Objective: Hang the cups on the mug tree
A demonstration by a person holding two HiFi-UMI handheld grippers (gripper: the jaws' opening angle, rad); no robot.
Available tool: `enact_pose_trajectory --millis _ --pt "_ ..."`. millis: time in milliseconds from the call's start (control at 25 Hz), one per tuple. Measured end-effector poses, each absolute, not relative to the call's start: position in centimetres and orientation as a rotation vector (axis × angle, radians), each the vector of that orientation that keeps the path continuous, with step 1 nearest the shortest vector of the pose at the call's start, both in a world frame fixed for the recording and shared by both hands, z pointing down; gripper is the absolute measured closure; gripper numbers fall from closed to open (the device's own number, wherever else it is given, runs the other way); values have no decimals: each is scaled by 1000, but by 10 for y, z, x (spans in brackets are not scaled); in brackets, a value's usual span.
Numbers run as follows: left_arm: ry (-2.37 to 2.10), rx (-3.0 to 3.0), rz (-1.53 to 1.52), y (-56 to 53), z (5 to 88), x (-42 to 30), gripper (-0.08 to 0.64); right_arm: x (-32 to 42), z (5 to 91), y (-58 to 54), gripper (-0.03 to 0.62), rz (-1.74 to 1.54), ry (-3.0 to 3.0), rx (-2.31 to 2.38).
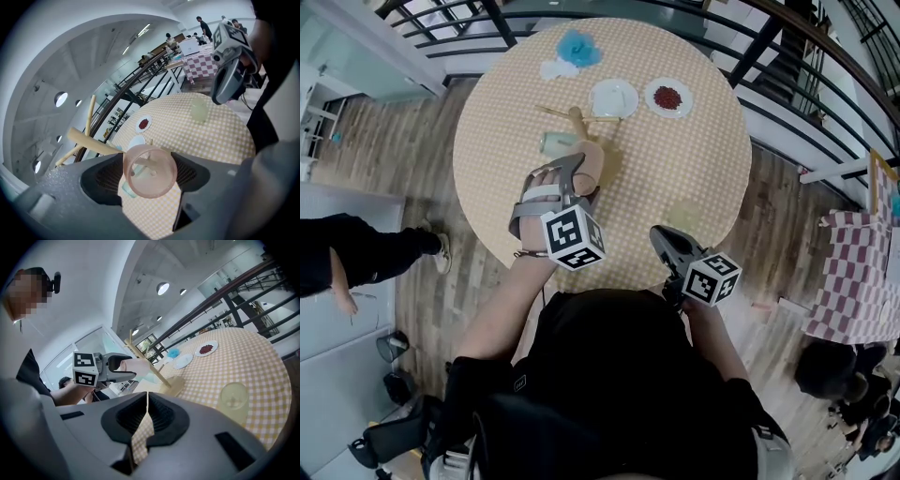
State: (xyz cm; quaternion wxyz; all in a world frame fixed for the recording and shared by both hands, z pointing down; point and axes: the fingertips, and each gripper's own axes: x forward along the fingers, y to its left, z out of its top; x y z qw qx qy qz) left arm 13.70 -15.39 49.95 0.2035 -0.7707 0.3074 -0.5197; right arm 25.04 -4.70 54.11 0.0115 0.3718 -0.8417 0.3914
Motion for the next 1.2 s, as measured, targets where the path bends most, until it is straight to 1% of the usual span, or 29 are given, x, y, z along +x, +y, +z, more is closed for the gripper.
enact_pose_trajectory --millis 920,1200 --pt "760 -2066 -1537 -150 515 136 232 251 544 -39 574 1241 -2628 1175" --pt "803 -2050 -1527 -148 510 136 232 250 546 -36 574 1256 -2634 1161"
